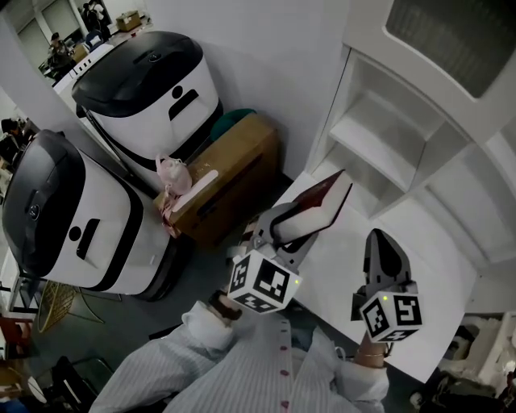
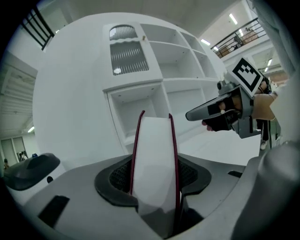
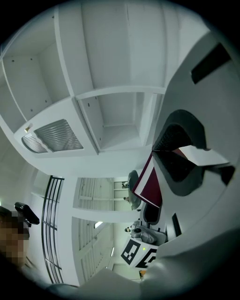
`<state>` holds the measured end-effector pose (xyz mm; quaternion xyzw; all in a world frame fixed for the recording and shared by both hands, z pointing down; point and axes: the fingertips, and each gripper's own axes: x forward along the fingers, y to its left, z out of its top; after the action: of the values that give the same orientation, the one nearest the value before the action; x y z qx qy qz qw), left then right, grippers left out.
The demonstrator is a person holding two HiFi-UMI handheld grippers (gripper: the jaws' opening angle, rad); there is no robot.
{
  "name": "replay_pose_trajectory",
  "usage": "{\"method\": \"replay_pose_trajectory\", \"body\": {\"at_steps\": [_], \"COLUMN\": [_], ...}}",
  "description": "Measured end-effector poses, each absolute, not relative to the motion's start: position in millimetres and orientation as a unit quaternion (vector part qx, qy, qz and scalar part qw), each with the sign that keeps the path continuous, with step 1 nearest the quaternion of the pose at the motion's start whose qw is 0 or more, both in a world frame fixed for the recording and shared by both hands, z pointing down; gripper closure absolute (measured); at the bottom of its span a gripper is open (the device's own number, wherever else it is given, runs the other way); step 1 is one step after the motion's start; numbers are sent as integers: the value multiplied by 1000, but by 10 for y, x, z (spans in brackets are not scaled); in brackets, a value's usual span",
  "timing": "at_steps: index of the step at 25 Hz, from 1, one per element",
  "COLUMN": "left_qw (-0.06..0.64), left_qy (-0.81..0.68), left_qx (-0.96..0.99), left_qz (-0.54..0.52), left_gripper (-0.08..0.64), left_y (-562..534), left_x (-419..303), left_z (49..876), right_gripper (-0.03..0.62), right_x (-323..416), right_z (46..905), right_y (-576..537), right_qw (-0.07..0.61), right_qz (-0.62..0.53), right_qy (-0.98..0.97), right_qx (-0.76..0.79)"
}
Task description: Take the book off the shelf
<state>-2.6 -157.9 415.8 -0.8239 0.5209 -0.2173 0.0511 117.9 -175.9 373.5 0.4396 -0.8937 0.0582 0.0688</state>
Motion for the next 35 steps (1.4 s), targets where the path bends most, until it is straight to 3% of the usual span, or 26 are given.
{"method": "replay_pose_trajectory", "body": {"at_steps": [12, 35], "left_qw": [-56, -39], "left_qy": [447, 401], "left_qx": [-885, -908], "left_qz": [-121, -117], "left_gripper": [330, 330], "left_y": [-1632, -1944], "left_x": [411, 560], "left_z": [4280, 4222], "right_gripper": [578, 578], "right_x": [1361, 1409], "right_z": [3925, 3876], "right_y": [-1784, -1973], "right_qw": [86, 61], "right_qz": [70, 79], "right_qy": [-874, -865], "right_qx": [473, 491]}}
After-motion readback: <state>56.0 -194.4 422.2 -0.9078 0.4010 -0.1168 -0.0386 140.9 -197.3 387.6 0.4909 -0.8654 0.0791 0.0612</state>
